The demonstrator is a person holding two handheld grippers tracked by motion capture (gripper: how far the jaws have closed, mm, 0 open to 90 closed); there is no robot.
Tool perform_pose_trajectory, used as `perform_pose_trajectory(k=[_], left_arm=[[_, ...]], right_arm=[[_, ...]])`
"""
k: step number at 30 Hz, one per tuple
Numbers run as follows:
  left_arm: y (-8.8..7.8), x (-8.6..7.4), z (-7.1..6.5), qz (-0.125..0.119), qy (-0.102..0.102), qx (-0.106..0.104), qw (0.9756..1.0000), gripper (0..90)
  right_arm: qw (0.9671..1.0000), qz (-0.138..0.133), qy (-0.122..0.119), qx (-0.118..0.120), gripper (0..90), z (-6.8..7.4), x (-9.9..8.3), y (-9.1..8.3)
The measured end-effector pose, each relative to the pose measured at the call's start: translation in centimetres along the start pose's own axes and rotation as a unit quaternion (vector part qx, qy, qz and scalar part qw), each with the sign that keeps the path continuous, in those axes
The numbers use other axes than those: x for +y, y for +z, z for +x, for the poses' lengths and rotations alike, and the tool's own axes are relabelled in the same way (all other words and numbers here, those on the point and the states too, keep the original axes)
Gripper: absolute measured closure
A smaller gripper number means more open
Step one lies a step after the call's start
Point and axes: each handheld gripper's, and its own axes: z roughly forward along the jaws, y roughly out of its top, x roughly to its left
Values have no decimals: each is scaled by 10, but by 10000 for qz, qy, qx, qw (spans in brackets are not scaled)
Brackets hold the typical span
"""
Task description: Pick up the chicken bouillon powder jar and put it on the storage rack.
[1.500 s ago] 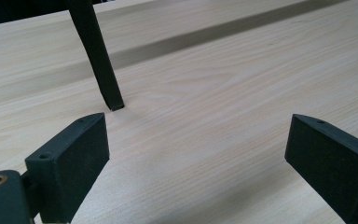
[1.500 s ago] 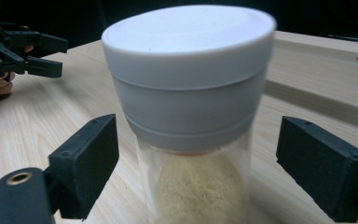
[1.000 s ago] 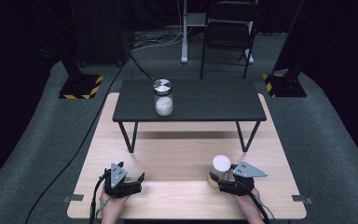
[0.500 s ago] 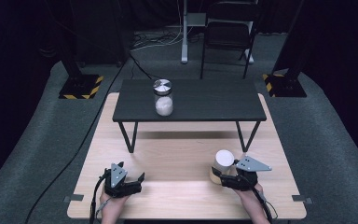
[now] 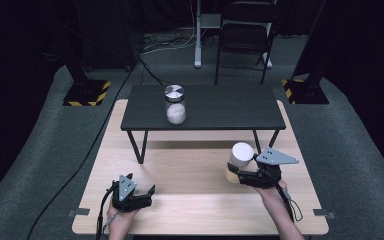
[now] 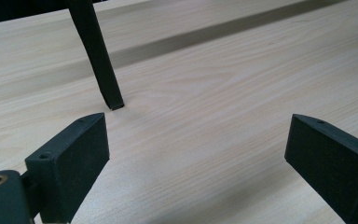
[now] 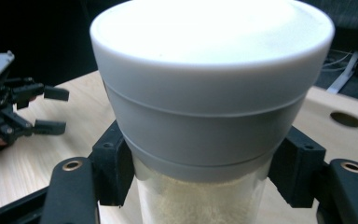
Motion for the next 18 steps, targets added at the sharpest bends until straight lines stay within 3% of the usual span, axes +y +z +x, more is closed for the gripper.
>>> perform_pose_trajectory(k=[8,11,18], left_arm=[[0,0,0,5,8,-14,10000,59],[0,1,0,26,6,-16,10000,59],[1,1,0,28,25,-18,10000,59]], right_arm=[[9998,-125,-152,51,318,-2,32,0],[9998,-132,-99,60,319,-5,44,2],[9996,-248,-113,-112,319,-4,67,7]])
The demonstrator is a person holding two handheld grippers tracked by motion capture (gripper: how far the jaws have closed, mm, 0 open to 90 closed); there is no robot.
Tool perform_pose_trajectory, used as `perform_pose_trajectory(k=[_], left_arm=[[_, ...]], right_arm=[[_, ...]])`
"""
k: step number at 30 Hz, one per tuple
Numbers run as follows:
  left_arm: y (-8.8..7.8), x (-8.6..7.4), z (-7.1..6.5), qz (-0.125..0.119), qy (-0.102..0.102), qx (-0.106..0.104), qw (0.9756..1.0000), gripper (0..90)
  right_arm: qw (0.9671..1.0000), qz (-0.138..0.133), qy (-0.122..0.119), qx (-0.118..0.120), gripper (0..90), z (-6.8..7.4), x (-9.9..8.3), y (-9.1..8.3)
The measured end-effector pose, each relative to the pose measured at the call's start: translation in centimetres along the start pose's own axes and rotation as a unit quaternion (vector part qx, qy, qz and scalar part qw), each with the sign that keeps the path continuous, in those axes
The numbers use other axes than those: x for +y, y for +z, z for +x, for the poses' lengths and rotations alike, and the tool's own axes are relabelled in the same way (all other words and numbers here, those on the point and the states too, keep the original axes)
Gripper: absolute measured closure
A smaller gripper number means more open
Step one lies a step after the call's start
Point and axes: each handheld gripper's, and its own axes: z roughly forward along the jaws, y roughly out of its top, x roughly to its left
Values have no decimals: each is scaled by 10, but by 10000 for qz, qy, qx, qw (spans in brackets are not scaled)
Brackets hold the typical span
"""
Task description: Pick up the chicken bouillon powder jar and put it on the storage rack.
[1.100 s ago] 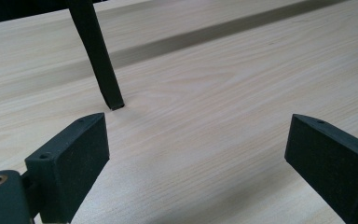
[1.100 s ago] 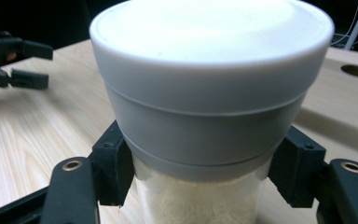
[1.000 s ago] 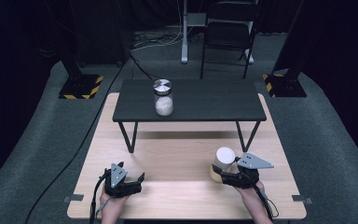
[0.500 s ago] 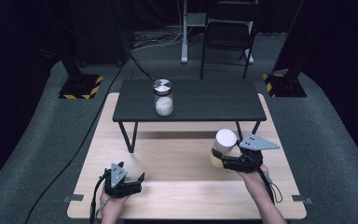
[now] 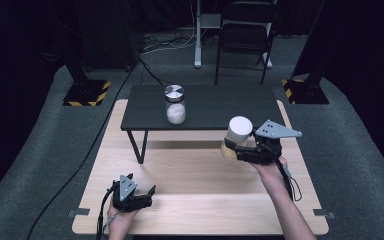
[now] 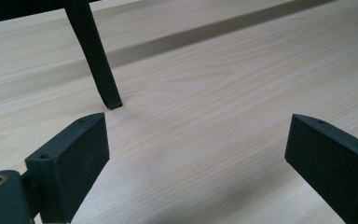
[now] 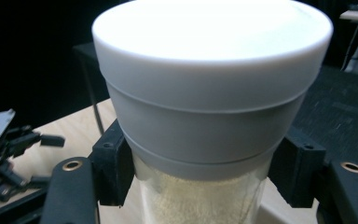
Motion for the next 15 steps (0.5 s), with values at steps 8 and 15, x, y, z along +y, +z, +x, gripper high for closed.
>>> perform_pose_trajectory(k=[8,15], left_arm=[[0,1,0,18,10,-3,10000,59],[0,1,0,31,6,-11,10000,59]], right_arm=[[9995,-97,41,-299,319,-3,24,6],[9985,-96,23,-536,319,-4,39,15]])
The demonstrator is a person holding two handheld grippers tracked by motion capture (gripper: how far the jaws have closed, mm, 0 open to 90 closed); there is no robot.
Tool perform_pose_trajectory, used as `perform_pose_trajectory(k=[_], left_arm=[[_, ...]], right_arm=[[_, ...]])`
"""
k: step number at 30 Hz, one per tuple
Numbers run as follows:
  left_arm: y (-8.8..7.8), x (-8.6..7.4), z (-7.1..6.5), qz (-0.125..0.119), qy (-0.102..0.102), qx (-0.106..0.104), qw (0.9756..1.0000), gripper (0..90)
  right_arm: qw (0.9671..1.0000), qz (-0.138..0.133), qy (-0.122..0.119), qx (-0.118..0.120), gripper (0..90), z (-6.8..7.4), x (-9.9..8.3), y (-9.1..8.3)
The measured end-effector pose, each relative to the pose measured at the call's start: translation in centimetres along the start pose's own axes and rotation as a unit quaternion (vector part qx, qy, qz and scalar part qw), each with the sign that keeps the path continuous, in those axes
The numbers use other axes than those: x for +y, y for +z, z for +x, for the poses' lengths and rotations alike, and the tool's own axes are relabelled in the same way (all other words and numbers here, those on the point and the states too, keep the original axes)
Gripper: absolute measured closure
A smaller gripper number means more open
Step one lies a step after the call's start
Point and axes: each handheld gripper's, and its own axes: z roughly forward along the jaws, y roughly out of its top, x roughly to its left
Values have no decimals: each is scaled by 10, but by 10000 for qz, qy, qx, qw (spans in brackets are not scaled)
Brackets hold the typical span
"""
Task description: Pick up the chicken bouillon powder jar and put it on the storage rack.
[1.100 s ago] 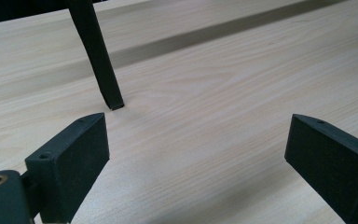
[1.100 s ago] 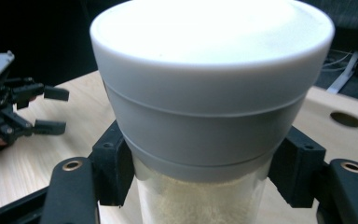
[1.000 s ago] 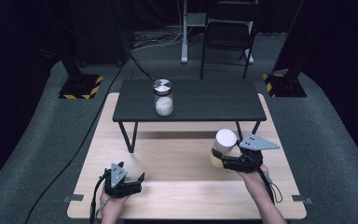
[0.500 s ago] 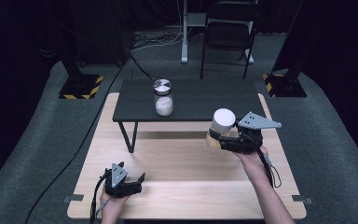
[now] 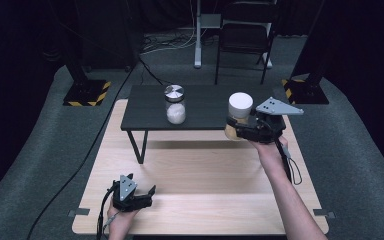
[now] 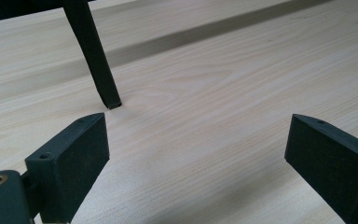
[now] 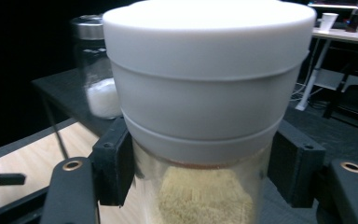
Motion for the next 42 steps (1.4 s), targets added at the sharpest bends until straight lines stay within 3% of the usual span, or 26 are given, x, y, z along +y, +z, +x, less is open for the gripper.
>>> perform_pose_trajectory(k=[17,24,29,31,32,37,42], left_arm=[[0,0,0,-1,13,2,10000,59],[0,0,0,3,11,-5,10000,59],[0,0,0,6,5,-3,10000,59],[0,0,0,-3,17,-2,10000,59],[0,0,0,-3,14,-2,10000,59],[0,0,0,11,12,-6,10000,58],[0,1,-1,15,34,4,10000,58]], right_arm=[[9968,-70,163,-775,319,3,12,35],[9956,5,250,-906,319,-1,13,44],[9958,-44,190,-896,311,0,10,43],[9960,-53,152,-880,253,-1,10,41],[9958,-73,159,-900,211,0,10,39],[9966,-191,128,-797,167,-4,3,25],[9975,-297,195,-603,116,-15,-19,1]])
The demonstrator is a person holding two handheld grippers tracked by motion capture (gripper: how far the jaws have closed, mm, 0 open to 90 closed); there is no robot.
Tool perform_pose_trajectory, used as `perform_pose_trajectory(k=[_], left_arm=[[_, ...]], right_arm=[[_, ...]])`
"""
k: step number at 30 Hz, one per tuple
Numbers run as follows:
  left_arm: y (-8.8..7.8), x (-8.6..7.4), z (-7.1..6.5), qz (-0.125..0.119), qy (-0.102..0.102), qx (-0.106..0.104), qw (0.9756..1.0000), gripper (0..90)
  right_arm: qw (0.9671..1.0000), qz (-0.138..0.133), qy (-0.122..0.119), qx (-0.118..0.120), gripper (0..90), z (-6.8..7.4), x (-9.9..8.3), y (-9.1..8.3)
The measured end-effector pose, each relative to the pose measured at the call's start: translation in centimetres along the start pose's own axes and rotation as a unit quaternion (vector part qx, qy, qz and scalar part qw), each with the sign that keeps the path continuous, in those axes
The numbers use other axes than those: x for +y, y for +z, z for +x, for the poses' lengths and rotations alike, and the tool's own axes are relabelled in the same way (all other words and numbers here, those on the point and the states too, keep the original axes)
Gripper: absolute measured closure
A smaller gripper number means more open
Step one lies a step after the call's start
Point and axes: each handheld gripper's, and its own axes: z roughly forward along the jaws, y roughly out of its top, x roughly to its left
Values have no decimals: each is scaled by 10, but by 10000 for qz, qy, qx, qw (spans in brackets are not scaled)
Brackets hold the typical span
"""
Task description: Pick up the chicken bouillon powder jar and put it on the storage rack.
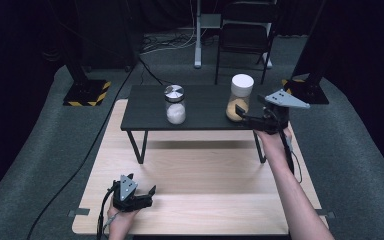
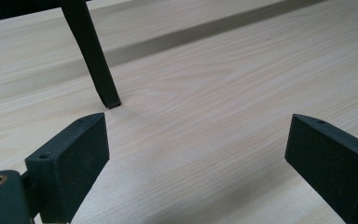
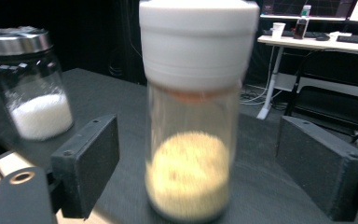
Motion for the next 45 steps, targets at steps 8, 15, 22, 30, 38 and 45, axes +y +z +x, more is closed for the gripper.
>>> perform_pose_trajectory(k=[8,15,22,30,38,45], left_arm=[[0,0,-1,16,-5,4,10000,58],[0,1,-1,20,-9,10,10000,58],[0,1,-1,24,-1,9,10000,58],[0,1,-1,24,-1,-1,10000,58],[0,1,-1,35,-1,-17,10000,58],[0,1,-1,37,19,-18,10000,58]], right_arm=[[9998,-29,-116,173,86,-15,-37,-28],[9996,-24,-130,257,75,-26,-74,-51],[9989,110,-429,132,67,-24,-114,-74],[9988,168,-450,64,63,-22,-151,-92],[9987,392,-315,-7,64,-22,-187,-99],[9985,520,-158,-43,66,-22,-208,-103]])
